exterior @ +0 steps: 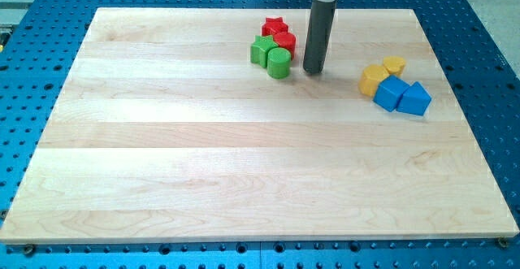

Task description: Separate the red star and the red circle

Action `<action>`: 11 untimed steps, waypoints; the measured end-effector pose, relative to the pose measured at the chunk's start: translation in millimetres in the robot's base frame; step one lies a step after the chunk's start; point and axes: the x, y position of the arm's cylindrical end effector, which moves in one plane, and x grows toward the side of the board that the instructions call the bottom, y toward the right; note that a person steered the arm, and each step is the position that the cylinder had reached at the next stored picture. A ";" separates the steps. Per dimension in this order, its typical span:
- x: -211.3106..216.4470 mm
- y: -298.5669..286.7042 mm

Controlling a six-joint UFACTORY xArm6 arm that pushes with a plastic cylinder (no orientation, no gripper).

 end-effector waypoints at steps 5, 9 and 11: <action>-118.5 27.1; -21.8 -103.5; -59.9 -39.8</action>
